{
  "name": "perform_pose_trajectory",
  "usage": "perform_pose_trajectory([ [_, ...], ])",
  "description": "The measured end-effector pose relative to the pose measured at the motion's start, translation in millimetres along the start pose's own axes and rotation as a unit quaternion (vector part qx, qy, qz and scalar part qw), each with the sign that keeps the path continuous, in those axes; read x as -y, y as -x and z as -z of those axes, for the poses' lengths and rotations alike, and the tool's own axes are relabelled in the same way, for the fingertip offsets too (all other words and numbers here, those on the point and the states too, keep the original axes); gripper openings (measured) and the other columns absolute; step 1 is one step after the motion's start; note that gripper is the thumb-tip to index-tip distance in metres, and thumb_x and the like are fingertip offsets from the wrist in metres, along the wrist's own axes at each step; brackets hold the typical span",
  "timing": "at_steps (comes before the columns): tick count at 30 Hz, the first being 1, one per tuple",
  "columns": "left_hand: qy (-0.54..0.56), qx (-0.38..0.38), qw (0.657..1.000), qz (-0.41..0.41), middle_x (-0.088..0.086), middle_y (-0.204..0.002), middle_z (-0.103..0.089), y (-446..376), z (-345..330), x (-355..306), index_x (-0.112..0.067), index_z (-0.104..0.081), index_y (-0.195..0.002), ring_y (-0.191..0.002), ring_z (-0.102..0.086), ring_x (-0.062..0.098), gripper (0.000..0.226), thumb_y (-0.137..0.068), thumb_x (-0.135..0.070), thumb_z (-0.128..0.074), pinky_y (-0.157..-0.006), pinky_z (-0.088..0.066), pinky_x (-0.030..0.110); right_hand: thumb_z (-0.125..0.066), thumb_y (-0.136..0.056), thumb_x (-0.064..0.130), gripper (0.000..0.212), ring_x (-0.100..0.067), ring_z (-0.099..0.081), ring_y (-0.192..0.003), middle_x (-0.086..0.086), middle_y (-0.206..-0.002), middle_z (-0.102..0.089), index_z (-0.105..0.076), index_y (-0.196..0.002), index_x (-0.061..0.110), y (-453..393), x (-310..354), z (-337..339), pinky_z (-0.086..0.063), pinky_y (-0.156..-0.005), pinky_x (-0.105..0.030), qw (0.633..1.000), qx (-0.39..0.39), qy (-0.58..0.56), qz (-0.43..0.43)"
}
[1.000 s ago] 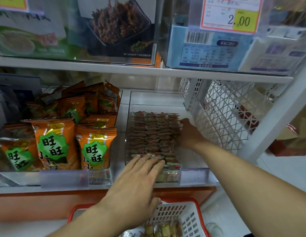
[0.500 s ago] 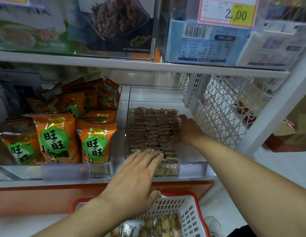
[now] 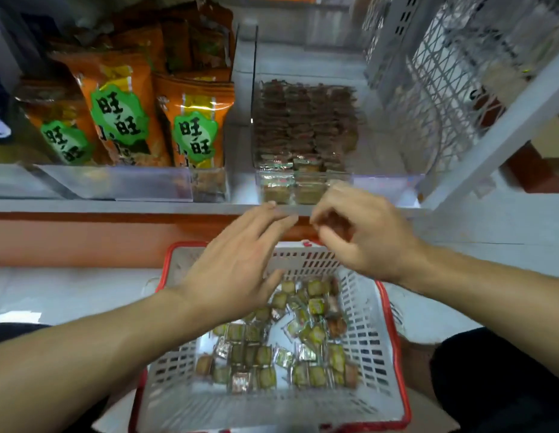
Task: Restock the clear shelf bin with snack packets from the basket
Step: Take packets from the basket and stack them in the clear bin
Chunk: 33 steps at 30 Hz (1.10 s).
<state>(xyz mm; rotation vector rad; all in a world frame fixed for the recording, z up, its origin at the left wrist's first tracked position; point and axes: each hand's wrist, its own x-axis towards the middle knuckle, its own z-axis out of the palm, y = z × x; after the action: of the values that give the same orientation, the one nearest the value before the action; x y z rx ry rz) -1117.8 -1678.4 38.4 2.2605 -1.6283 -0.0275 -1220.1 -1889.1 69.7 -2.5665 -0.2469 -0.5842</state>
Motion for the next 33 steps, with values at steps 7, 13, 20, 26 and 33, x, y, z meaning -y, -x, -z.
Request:
perform_pose_trajectory([
  [7, 0.008, 0.399, 0.904, 0.152, 0.002, -0.161, -0.032, 78.4, -107.6, 51.6, -0.026, -0.030, -0.157, -0.147, -0.033, 0.021, 0.075, -0.092, -0.041, -0.067, -0.120, -0.032, 0.035, -0.058, -0.087, 0.011, 0.051, -0.027, -0.047, -0.130, -0.003, -0.139, -0.048, -0.049, -0.136, 0.022, 139.2, -56.3, -118.6, -0.049, -0.098, -0.040, 0.831, 0.492, 0.105, -0.238],
  [13, 0.035, 0.421, 0.857, 0.294, 0.006, -0.152, -0.045, 85.7, -170.1, 77.5, -0.026, -0.040, -0.150, -0.134, -0.050, 0.026, 0.074, -0.086, -0.043, -0.073, -0.107, -0.045, 0.036, -0.064, -0.087, 0.018, 0.072, -0.029, -0.020, -0.151, -0.010, -0.161, -0.026, -0.033, -0.152, 0.022, 152.2, -60.3, -205.7, -0.030, -0.116, -0.049, 0.832, 0.493, 0.124, -0.222],
  [20, -0.046, 0.486, 0.854, 0.182, 0.013, -0.158, -0.027, 89.9, -244.0, 57.4, -0.038, -0.022, -0.156, -0.144, -0.028, 0.037, 0.101, -0.074, -0.057, -0.079, -0.120, -0.025, 0.054, -0.047, -0.102, 0.018, 0.041, -0.043, -0.020, -0.148, -0.017, -0.153, -0.035, -0.049, -0.143, 0.016, 185.1, -57.6, -269.9, -0.034, -0.108, -0.056, 0.789, 0.560, 0.195, -0.161],
  [26, 0.004, 0.498, 0.840, 0.216, 0.014, -0.145, -0.037, 94.8, -264.1, 52.4, -0.032, -0.029, -0.152, -0.132, -0.044, 0.038, 0.093, -0.077, -0.062, -0.075, -0.112, -0.036, 0.052, -0.049, -0.102, 0.013, 0.042, -0.040, -0.007, -0.154, -0.016, -0.168, -0.005, -0.051, -0.143, 0.011, 190.8, -61.7, -265.9, -0.024, -0.113, -0.063, 0.768, 0.615, 0.145, -0.107],
  [33, 0.134, 0.469, 0.826, 0.281, 0.006, -0.125, -0.054, 100.8, -267.8, 51.4, -0.032, -0.050, -0.131, -0.112, -0.061, 0.032, 0.055, -0.084, -0.049, -0.072, -0.096, -0.052, 0.043, -0.069, -0.087, 0.010, 0.056, -0.041, -0.032, -0.141, -0.020, -0.154, -0.033, -0.051, -0.140, 0.009, 181.7, -49.2, -248.6, -0.047, -0.097, -0.050, 0.765, 0.625, 0.107, -0.117],
])
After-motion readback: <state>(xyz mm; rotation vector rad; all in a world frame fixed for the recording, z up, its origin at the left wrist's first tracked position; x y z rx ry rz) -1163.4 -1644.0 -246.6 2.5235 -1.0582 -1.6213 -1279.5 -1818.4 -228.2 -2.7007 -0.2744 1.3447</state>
